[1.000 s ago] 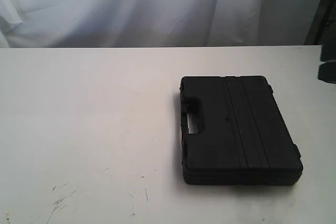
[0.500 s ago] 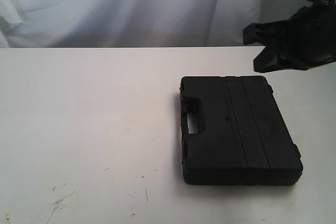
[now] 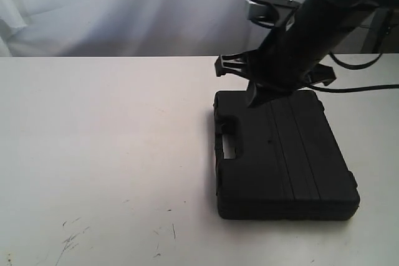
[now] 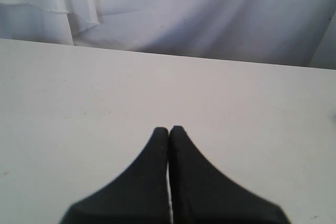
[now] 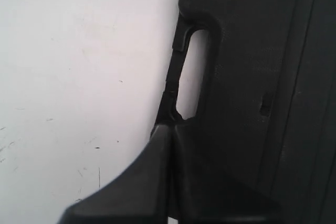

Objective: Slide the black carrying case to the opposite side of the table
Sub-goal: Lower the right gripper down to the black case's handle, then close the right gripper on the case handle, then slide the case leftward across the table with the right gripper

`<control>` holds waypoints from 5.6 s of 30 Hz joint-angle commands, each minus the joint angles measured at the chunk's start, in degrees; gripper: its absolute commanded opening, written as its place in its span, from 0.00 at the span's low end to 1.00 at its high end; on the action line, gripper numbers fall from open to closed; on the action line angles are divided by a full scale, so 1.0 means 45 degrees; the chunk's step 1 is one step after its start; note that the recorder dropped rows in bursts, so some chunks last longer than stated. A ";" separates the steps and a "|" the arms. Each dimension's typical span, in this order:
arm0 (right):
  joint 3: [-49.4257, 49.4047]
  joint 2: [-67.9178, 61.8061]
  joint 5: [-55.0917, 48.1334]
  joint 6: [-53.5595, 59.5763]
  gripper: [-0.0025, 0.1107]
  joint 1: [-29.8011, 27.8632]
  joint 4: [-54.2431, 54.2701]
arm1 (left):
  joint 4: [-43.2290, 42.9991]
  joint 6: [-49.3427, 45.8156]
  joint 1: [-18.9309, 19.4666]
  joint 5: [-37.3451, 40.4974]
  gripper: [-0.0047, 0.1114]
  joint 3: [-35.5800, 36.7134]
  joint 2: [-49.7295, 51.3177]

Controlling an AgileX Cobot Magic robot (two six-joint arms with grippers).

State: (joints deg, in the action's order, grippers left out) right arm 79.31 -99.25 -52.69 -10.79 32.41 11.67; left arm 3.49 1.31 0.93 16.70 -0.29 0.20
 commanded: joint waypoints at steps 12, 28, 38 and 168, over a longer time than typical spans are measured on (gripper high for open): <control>0.4011 -0.4238 -0.1831 -0.2388 0.02 0.0866 -0.1547 | -0.0005 -0.0028 0.0022 -0.0084 0.04 0.0064 -0.0045; 0.5253 -0.5909 -0.2000 -0.3686 0.18 0.1260 -0.2092 | -0.0005 -0.0028 0.0022 -0.0084 0.04 0.0064 -0.0045; 0.5253 -0.5909 -0.1897 -0.4510 0.32 0.1389 -0.2866 | -0.0005 -0.0028 0.0022 -0.0084 0.04 0.0064 -0.0045; 0.7542 -0.8636 0.3645 -0.6883 0.02 0.4299 -0.0210 | -0.0005 -0.0028 0.0022 -0.0084 0.04 0.0064 -0.0045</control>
State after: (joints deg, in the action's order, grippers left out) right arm 110.65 -137.52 -39.64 -41.98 51.27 9.10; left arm 3.49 1.31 0.93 16.70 -0.29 0.20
